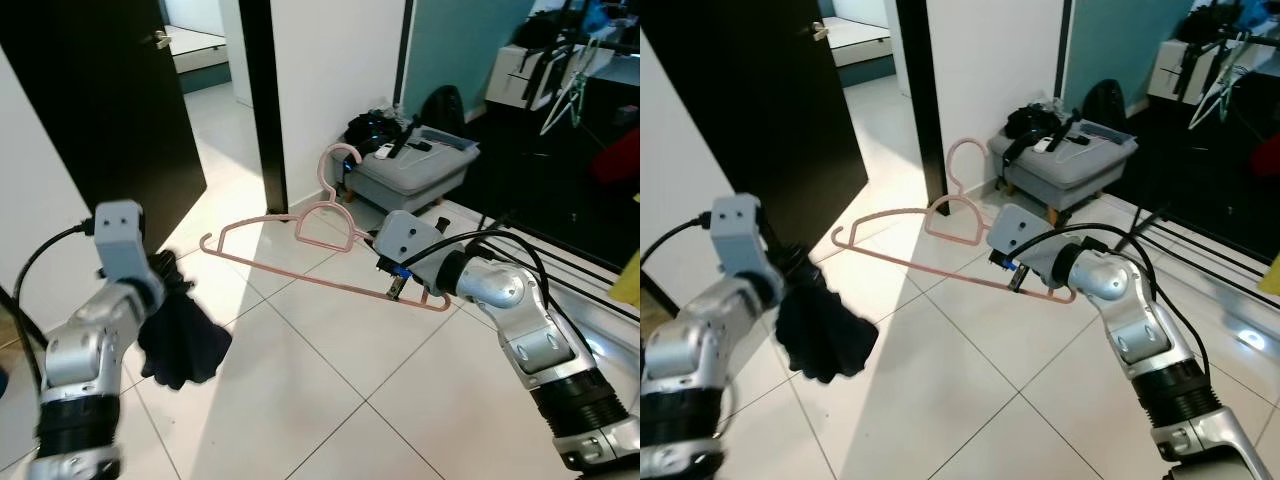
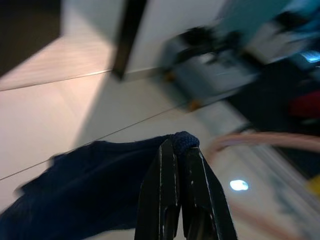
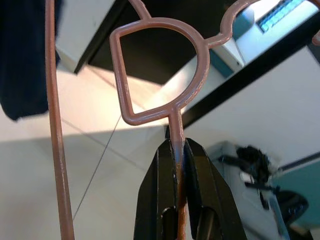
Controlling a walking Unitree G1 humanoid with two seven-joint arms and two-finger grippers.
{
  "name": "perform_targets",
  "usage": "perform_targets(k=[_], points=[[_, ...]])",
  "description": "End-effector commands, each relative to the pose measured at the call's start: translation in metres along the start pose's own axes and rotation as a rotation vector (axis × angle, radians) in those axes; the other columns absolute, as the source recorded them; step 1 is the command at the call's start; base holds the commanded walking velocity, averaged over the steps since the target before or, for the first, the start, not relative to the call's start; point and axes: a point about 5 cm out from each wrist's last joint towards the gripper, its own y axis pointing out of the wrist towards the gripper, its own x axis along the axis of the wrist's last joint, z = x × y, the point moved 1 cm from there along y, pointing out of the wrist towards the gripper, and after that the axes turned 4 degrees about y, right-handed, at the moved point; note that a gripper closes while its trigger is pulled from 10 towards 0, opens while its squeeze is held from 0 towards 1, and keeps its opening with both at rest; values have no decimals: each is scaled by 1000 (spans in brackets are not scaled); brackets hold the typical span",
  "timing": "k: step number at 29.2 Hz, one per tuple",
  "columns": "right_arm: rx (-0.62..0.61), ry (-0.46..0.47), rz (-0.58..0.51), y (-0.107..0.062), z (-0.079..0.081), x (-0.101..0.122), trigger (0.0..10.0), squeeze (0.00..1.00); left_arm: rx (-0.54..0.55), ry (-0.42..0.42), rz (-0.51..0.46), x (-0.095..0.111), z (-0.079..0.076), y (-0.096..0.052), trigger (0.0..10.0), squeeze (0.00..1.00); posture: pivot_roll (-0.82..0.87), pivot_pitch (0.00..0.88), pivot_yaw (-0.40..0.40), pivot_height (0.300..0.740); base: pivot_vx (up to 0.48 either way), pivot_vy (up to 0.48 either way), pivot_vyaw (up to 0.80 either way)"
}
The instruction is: Hang hanger
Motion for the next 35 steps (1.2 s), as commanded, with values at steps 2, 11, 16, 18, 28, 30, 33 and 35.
perform_targets(k=[2, 11, 16, 18, 28, 30, 33, 35], points=[[10, -25, -5, 2, 1, 3, 10000, 0, -37, -123, -37, 7, -3, -4, 10000, 0, -35, 0, 44, 740, 0, 0, 0], [-19, -40, -2, -1, -6, 5, 10000, 0, -129, 130, -76, 10, -27, -5, 10000, 0, -51, 0, 49, 740, 0, 0, 0], [-22, -53, 1, -2, -9, 5, 10000, 0, -106, 104, -65, 12, -26, -5, 10000, 0, -54, 0, 47, 740, 0, 0, 0], [-23, -57, 3, -4, -11, 5, 10000, 0, -68, 115, -60, 12, -21, -4, 10000, 0, -57, 0, 48, 740, 0, 0, 0], [-22, -107, 51, -20, -21, -3, 10000, 0, 96, 144, -37, 9, -2, -2, 10000, 0, -59, 0, 48, 740, 0, 0, 0], [-16, -106, 41, -20, -20, -1, 10000, 0, 79, 128, -30, 5, -7, -1, 10000, 0, -63, 0, 53, 740, 0, 0, 0], [-3, -105, 15, -18, -16, 5, 10000, 0, 59, 117, -15, -2, -16, -1, 10000, 0, -63, 0, 53, 740, 0, 0, 0], [-1, -106, 8, -17, -15, 7, 10000, 0, 55, 116, -11, -4, -19, 0, 10000, 0, -63, 0, 53, 740, 0, 0, 0]])
